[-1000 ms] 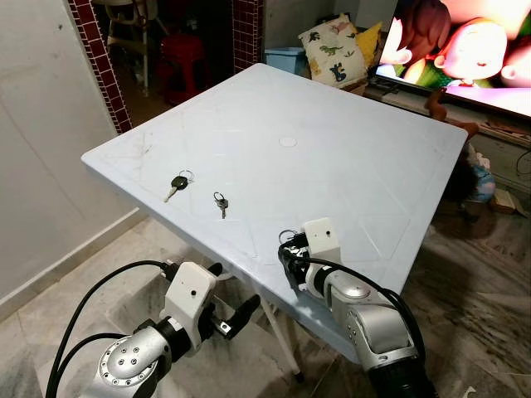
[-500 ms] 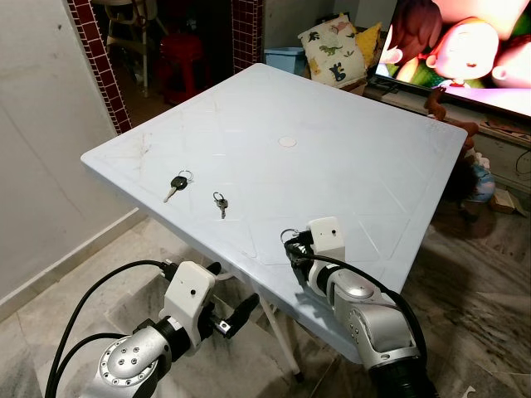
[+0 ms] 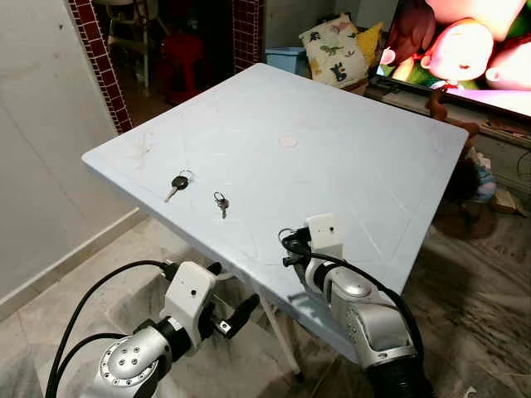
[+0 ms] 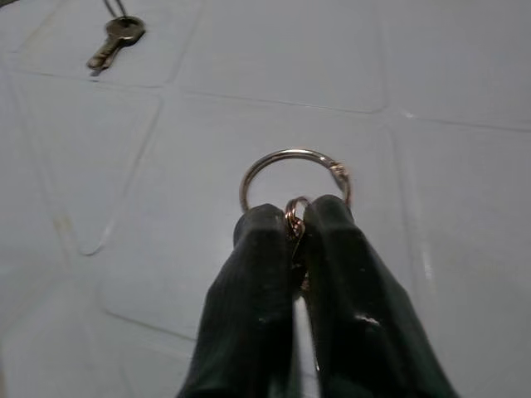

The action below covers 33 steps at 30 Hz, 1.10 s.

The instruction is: Hang keys on a hook

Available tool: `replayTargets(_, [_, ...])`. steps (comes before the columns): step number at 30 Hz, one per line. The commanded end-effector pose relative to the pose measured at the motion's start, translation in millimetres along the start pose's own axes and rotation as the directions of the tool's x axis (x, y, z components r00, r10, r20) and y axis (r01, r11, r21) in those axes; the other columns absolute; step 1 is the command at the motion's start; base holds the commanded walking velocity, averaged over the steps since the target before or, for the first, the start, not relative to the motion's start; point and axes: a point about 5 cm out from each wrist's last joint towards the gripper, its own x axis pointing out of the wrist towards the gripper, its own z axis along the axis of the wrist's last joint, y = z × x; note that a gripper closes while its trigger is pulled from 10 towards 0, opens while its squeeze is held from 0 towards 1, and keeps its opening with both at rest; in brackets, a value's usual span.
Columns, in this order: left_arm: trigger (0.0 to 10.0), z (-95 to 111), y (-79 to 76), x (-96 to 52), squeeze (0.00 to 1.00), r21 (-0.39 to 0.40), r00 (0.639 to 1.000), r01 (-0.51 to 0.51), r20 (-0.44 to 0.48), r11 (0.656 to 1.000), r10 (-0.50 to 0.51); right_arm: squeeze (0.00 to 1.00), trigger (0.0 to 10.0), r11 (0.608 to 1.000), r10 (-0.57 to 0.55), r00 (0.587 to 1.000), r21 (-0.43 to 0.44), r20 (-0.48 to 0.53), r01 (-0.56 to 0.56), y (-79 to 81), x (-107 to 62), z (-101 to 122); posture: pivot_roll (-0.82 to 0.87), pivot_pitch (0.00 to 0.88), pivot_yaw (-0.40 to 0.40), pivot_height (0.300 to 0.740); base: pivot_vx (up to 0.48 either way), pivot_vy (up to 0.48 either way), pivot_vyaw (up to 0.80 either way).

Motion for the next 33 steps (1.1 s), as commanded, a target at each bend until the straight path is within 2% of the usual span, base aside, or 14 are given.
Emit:
replayTargets(1, [10.0,1.3,-1.6,0.0,0.0,0.022,1.0,0.0,0.0,1.0,0.0,0.0,0.0,1.0,-0.012,0.998,0.005,-0.066,0.012,-3.1,0.0,-13.3,0.14,0.028,-0.03,0.74,0.0,0.0,0.0])
replayTargets(12, [10.0,0.9,-0.8,0.2,0.0,0.025,1.0,-0.005,-0.001,1.0,0.005,0.0,0.0,1.0,-0.014,0.998,0.004,-0.063,0.014,-3.1,0.1,-13.3,0.13,0.026,-0.029,0.74,0.0,0.0,0.0])
replayTargets(13, [10.0,1.1,-0.5,0.3,0.0,0.026,1.0,-0.008,0.0,1.0,0.008,0.0,0.0,0.999,-0.041,0.999,0.014,-0.008,0.041,-6.0,-1.0,-5.7,0.13,0.026,-0.029,0.74,0.0,0.0,0.0])
replayTargets(14, [10.0,1.1,-0.5,0.3,0.0,0.026,1.0,-0.008,0.0,1.0,0.008,0.0,0.0,0.999,-0.041,0.999,0.014,-0.008,0.041,-6.0,-1.0,-5.7,0.13,0.026,-0.029,0.74,0.0,0.0,0.0])
replayTargets(16, [10.0,1.2,1.1,-0.2,0.0,0.024,1.0,-0.024,0.004,0.999,0.024,0.0,0.0,0.998,-0.054,0.983,-0.005,0.173,0.056,-8.8,-6.3,24.0,0.13,0.029,-0.028,0.74,0.0,0.0,0.0])
replayTargets(17, [10.0,1.2,1.1,-0.2,0.0,0.024,1.0,-0.024,0.004,0.999,0.024,0.0,0.0,0.998,-0.054,0.983,-0.005,0.173,0.056,-8.8,-6.3,24.0,0.13,0.029,-0.028,0.74,0.0,0.0,0.0])
replayTargets(22, [10.0,5.1,6.5,2.1,0.0,0.036,0.998,-0.055,0.025,0.998,0.054,0.0,0.0,0.999,-0.052,0.962,0.018,0.269,0.049,-13.3,-10.0,52.3,0.13,0.037,-0.027,0.74,0.0,0.0,0.0])
replayTargets(24, [10.0,6.5,8.5,2.8,0.0,0.039,0.997,-0.066,0.032,0.997,0.065,0.0,0.0,0.999,-0.05,0.96,0.012,0.277,0.049,-13.6,-10.3,55.0,0.12,0.043,-0.027,0.74,0.0,0.0,0.0])
replayTargets(29, [10.0,11.5,21.0,3.3,0.0,0.037,0.986,-0.153,0.065,0.987,0.151,0.0,0.0,0.999,-0.031,0.95,0.006,0.31,0.031,-11.9,-11.6,65.8,0.12,0.03,-0.027,0.74,0.0,0.0,0.0])
replayTargets(31, [10.0,14.7,30.2,2.3,0.0,0.038,0.969,-0.234,0.091,0.971,0.23,0.0,0.0,1.0,0.01,0.947,0.004,0.321,-0.012,-6.1,-13.1,71.2,0.12,0.029,-0.026,0.74,0.0,0.0,0.0])
replayTargets(33, [10.0,18.8,41.8,0.6,0.0,0.011,0.937,-0.333,0.119,0.943,0.329,0.0,4.9,0.999,0.05,0.94,-0.011,0.337,-0.049,-0.2,-16.2,75.5,0.12,0.027,-0.027,0.74,0.0,0.0,0.0])
